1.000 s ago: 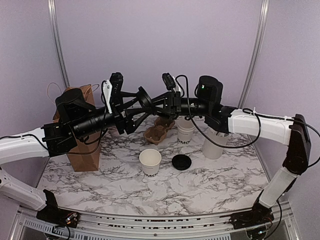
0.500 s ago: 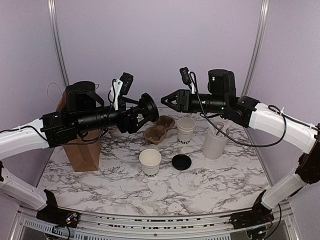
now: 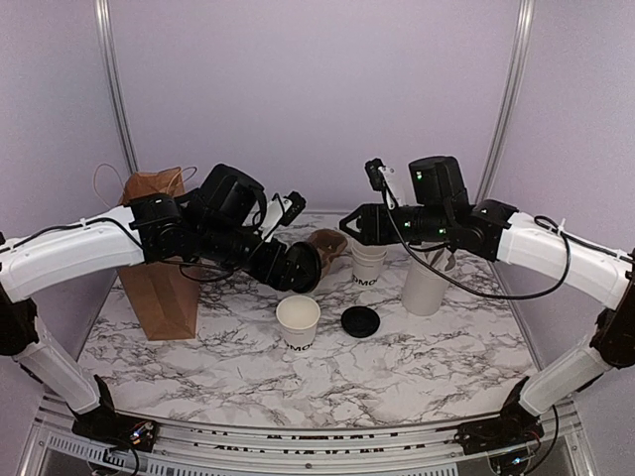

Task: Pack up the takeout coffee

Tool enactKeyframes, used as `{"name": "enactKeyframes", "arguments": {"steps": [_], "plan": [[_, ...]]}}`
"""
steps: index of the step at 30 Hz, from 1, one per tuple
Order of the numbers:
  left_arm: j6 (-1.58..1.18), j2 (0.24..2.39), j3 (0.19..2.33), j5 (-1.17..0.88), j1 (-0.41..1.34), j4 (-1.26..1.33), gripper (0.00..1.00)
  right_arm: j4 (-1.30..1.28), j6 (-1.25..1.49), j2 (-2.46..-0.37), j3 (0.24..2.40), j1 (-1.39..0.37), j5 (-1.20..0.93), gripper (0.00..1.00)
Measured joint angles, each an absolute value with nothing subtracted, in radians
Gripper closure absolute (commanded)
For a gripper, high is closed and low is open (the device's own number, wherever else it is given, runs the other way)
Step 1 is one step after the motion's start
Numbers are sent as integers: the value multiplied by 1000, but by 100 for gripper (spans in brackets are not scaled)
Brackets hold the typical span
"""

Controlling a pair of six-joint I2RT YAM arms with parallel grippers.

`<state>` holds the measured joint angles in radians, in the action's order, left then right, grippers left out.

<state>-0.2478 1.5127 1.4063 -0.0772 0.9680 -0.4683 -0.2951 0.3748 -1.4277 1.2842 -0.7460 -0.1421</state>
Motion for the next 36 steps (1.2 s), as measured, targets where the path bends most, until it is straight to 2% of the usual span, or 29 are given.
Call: {"name": "enactKeyframes", "arguments": {"steps": [13,36], "plan": [[-265,1717,1575,-88,968,-785,21,-300,364,-1419,1185,-742,-87,51],[-243,1893,1816,-23,982,-1045,20,-283,348,-1407,1135,-741,-87,51]]}}
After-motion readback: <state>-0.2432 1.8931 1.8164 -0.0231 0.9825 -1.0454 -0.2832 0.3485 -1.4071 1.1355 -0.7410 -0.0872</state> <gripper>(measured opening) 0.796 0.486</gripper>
